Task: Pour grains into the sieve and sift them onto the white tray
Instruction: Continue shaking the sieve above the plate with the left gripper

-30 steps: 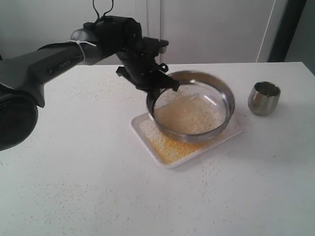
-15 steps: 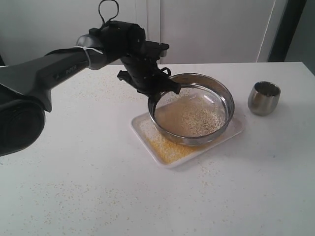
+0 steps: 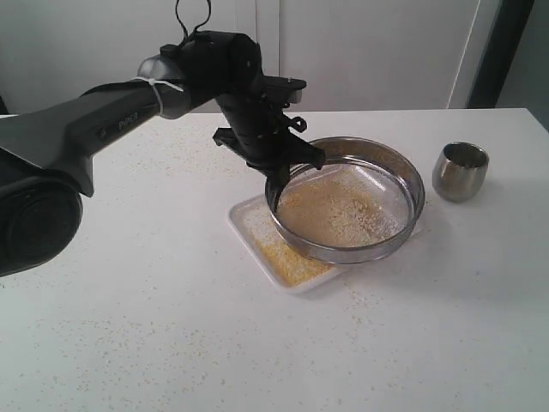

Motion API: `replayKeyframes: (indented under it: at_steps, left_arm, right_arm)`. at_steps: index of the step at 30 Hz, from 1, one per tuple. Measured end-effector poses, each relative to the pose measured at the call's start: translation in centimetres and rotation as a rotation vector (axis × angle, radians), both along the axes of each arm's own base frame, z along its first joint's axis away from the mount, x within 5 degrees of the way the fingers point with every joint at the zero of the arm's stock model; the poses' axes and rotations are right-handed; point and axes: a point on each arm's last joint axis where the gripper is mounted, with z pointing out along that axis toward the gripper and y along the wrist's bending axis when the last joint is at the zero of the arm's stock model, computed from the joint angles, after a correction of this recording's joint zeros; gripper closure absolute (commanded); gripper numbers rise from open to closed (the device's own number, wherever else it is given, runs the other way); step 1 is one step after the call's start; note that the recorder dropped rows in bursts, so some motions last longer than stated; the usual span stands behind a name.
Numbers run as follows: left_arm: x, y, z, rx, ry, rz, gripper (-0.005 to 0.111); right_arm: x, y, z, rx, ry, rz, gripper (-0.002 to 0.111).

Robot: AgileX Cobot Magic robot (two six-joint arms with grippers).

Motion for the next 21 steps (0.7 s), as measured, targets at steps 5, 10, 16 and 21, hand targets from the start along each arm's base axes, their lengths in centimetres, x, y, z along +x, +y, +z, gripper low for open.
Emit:
replayKeyframes:
  at_steps: [5, 10, 16, 21]
  left_arm:
    - [1.7, -0.5, 0.8, -0.097, -0.189, 0.044, 0.107]
    - [0.4, 0.9, 0.4, 0.023, -0.011, 0.04, 0.107]
    - [1.3, 0.9, 0.6, -0.011, -0.085, 0.068, 0.107]
    - [-0.3, 1.4, 0.2, 0.08, 0.065, -0.006, 0.107]
  right_arm:
    - [0.0, 0.0, 0.0, 0.0, 0.0, 0.0, 0.108]
    - [0.0, 0.0, 0.0, 0.0, 0.0, 0.0, 0.108]
    - [0.0, 0.0, 0.0, 0.0, 0.0, 0.0, 0.108]
    - [0.0, 0.0, 0.0, 0.0, 0.0, 0.0, 0.108]
